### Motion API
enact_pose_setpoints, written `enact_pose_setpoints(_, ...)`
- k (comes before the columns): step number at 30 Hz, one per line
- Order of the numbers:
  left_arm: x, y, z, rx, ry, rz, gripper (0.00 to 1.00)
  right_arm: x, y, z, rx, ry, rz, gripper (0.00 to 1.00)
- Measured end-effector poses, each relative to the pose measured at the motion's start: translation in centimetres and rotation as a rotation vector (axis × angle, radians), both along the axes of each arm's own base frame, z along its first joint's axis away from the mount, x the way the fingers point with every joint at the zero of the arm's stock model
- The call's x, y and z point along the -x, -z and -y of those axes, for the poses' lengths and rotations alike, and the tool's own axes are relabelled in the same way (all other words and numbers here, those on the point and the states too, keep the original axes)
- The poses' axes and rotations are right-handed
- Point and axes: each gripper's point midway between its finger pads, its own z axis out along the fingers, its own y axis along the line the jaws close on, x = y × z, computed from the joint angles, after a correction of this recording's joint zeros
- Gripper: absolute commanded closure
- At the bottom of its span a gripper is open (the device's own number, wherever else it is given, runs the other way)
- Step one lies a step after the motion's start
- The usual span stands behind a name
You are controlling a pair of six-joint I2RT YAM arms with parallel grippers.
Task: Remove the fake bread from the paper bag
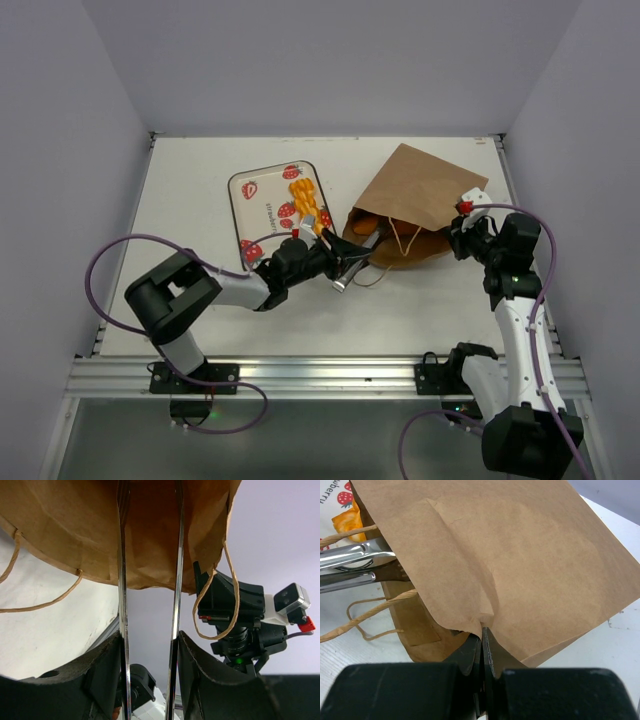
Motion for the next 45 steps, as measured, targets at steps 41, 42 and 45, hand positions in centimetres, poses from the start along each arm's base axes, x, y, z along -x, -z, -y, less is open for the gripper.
enact_pose_setpoints(41, -2.3, 0.5, 1.5, 0.047, -0.04, -0.024, 0.84, 0.1, -0.1, -0.1, -0.009, -0.012, 0.001, 1.0)
enact_pose_setpoints(42, -2.3, 0.4, 1.5, 0.049, -0.041, -0.022, 0.89, 0.1, -0.1, -0.1, -0.009, -0.012, 0.001, 1.0)
enact_pose_setpoints(45, -2.5, 0.3, 1.4, 0.055, -0.045, -0.021, 0.96, 0.1, -0.1, -0.1, -0.009, -0.012, 0.001, 1.0)
